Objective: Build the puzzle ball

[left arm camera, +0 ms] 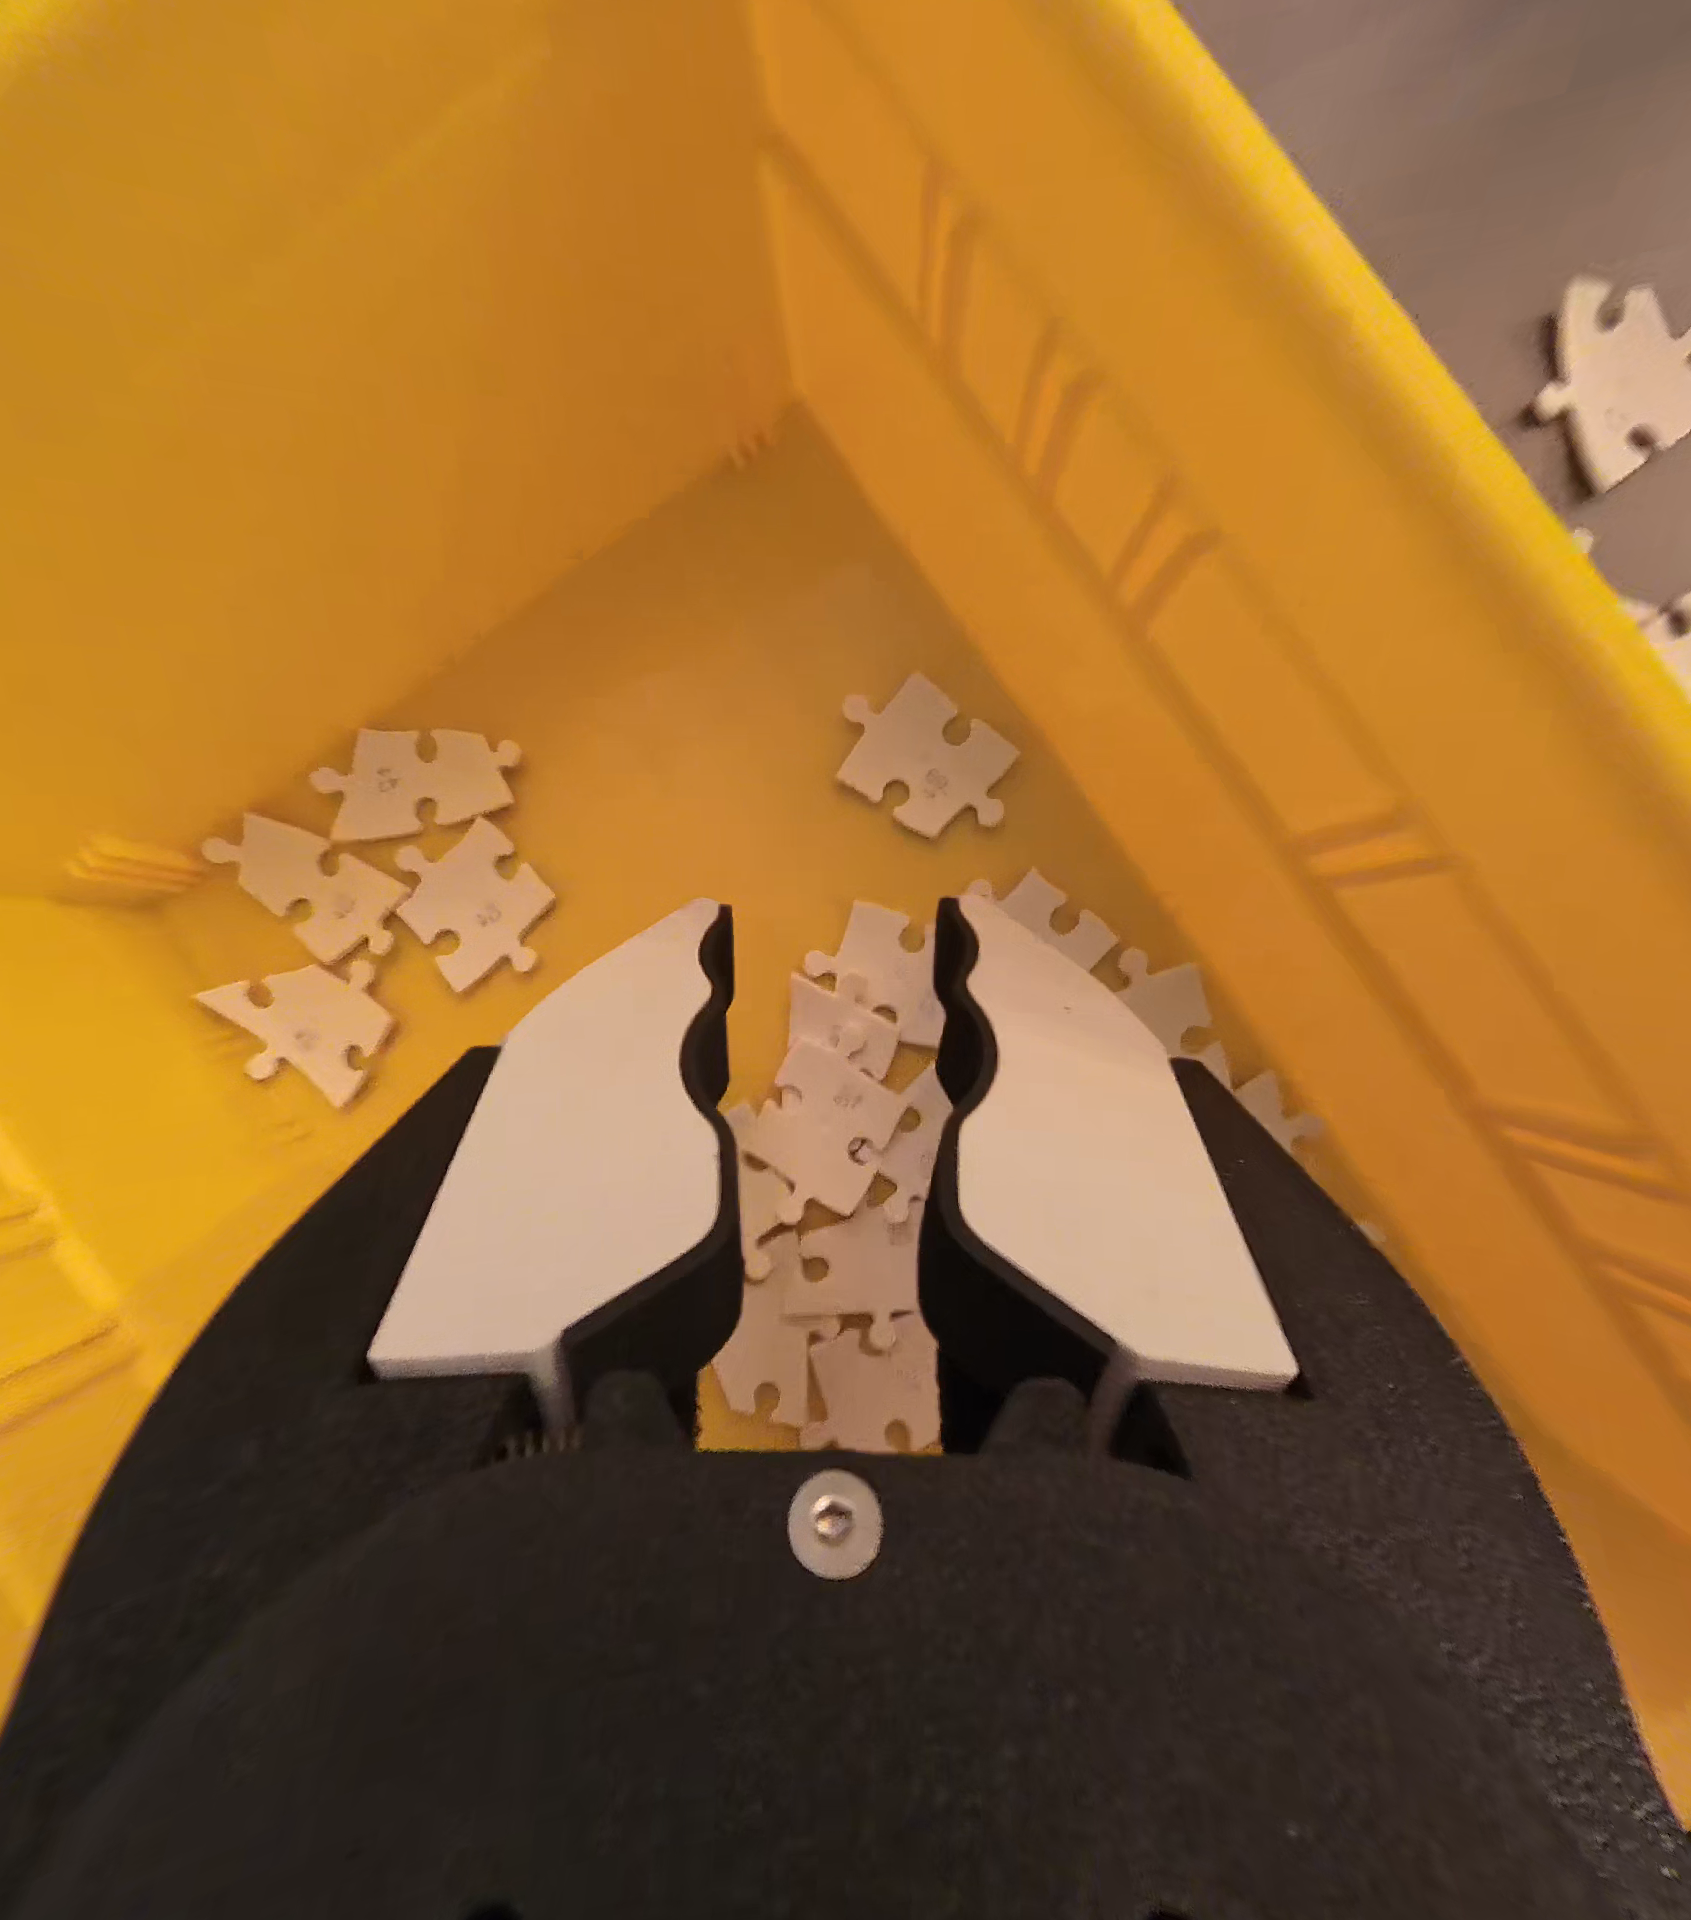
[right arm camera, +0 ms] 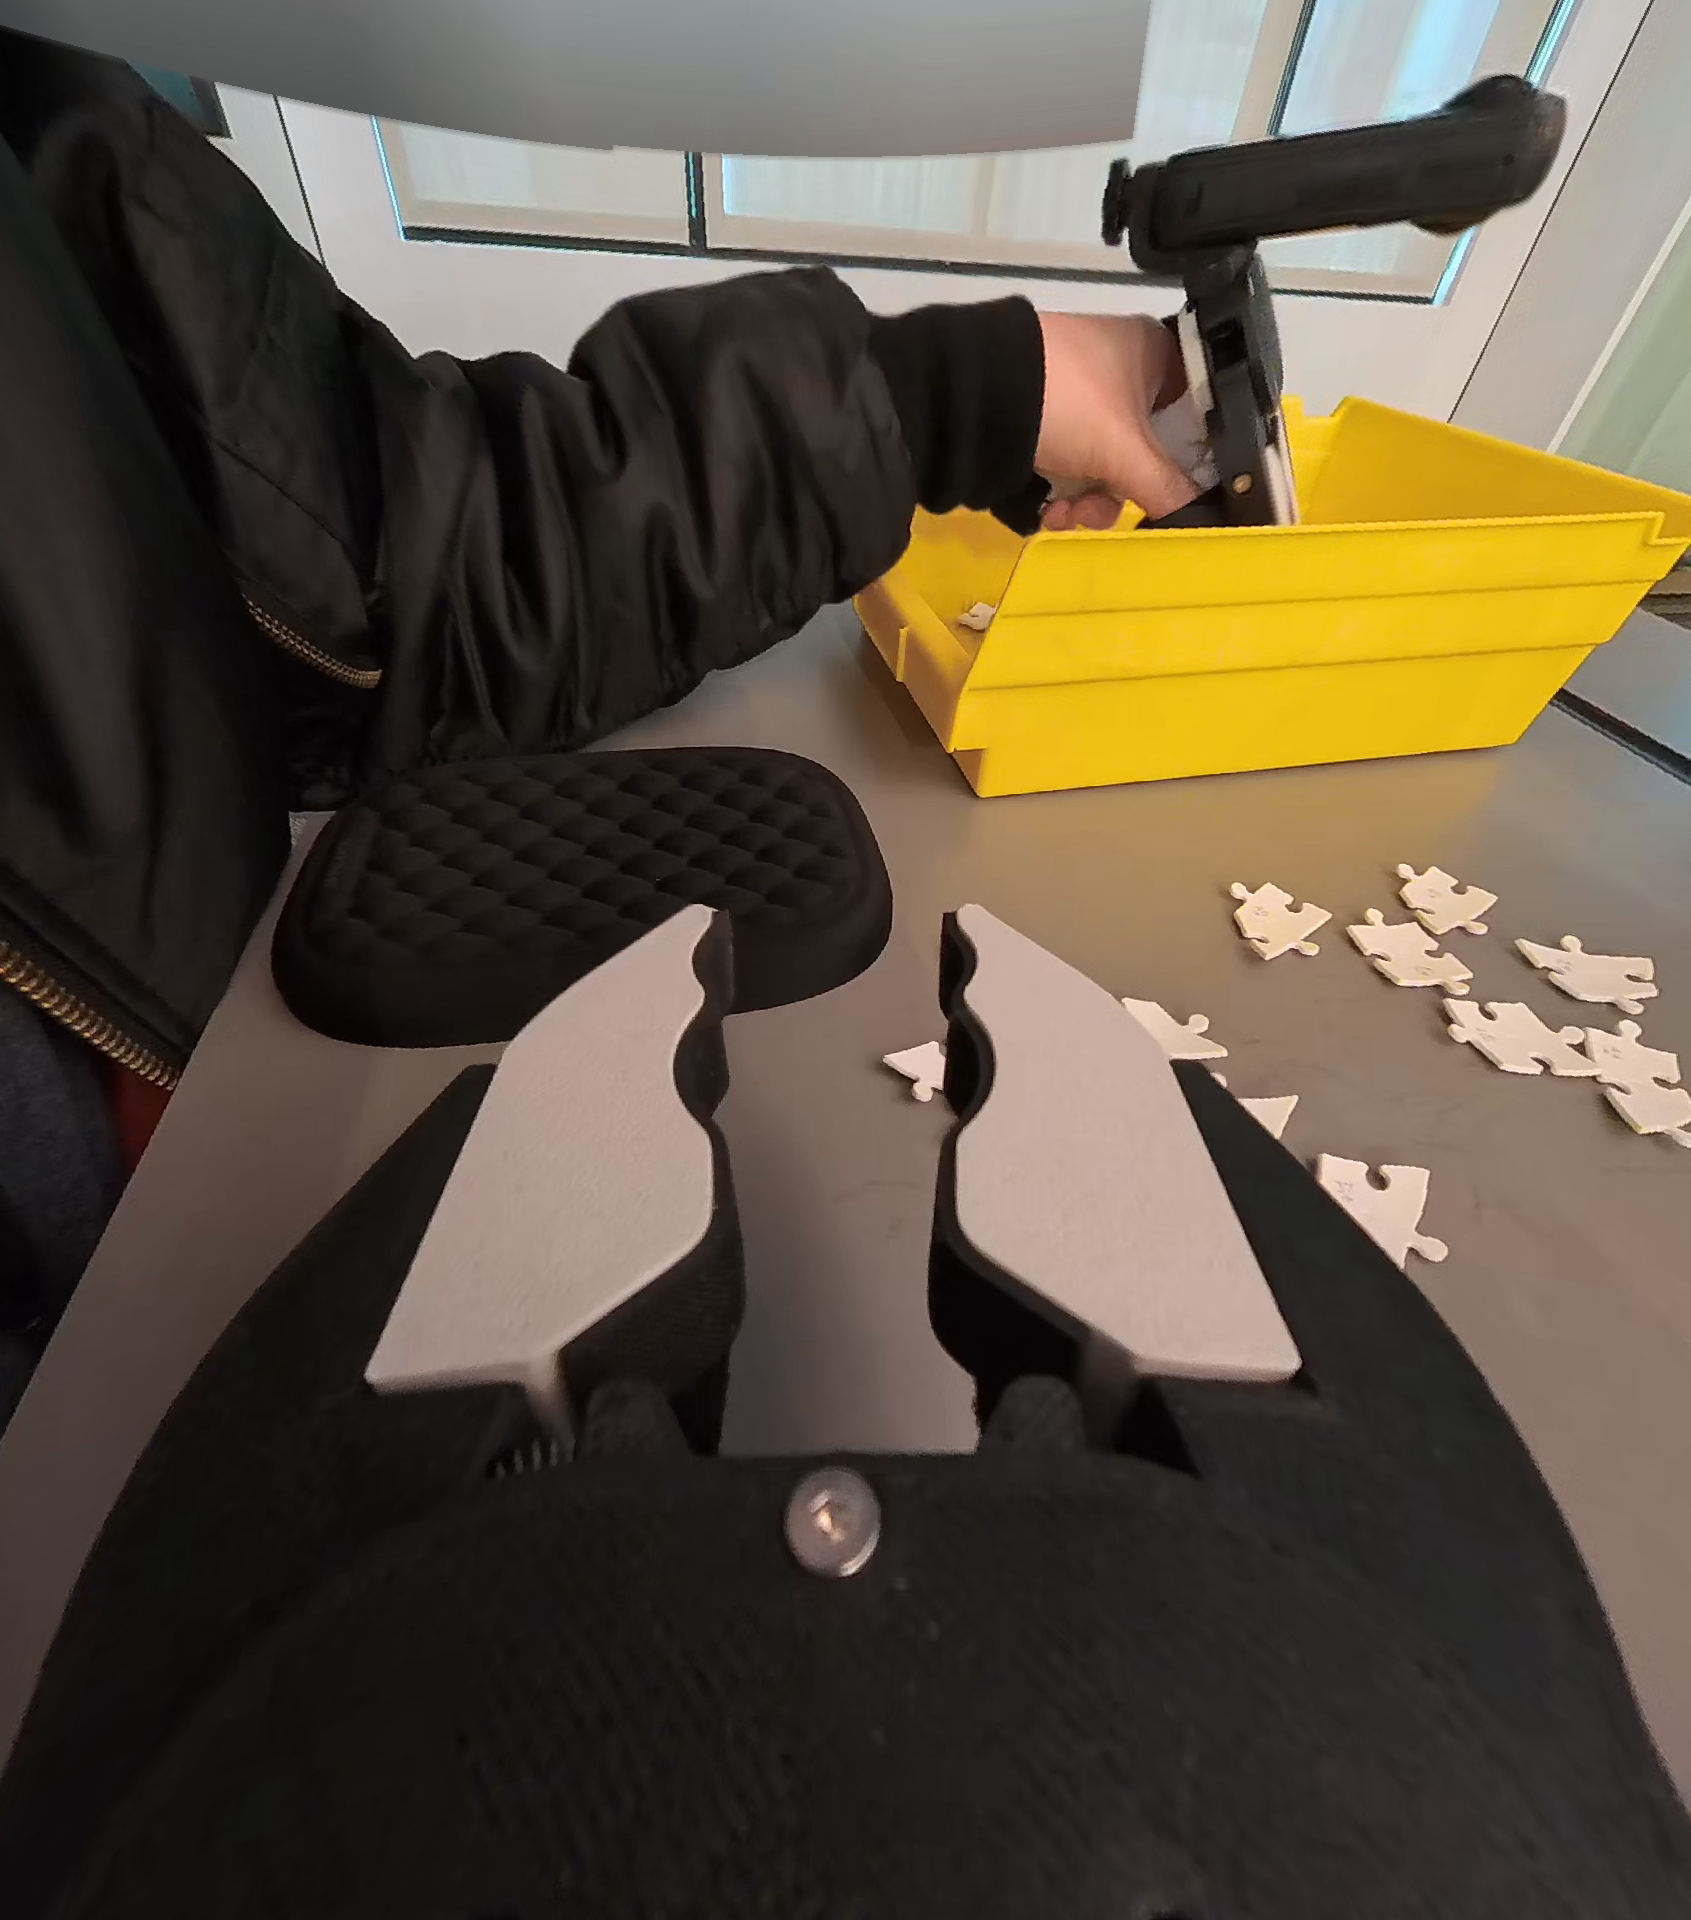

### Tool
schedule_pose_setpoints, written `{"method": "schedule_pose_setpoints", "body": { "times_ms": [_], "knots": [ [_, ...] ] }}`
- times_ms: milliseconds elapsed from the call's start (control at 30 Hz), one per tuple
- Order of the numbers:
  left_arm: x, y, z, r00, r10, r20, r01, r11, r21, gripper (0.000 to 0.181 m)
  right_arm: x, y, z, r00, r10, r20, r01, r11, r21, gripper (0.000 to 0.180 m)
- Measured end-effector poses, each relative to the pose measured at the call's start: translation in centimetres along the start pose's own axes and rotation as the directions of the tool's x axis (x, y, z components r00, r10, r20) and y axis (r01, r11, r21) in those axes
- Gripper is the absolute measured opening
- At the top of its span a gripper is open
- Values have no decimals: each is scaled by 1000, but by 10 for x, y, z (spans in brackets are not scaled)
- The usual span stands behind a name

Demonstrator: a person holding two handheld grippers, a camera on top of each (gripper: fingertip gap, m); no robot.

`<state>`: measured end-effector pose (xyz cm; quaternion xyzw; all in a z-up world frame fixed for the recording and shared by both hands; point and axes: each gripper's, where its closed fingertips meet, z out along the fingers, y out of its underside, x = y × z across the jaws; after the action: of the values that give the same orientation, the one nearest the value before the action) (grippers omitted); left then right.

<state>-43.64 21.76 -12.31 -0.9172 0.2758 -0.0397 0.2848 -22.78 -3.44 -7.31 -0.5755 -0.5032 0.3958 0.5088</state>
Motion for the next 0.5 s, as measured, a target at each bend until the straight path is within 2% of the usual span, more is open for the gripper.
{"method": "schedule_pose_setpoints", "body": {
  "times_ms": [167,367,500],
  "knots": [
    [-16,-16,-9,997,-56,59,49,992,118,43,0,-1,-1,1000,13,7,-13,1000,5,39],
    [-11,-3,-5,999,-36,32,35,999,34,38,0,0,-1,1000,23,17,-23,1000,6,39],
    [-24,-4,-17,988,-129,79,125,991,50,38,-1,-1,-2,1000,22,18,-22,1000,8,39]
  ]
}}
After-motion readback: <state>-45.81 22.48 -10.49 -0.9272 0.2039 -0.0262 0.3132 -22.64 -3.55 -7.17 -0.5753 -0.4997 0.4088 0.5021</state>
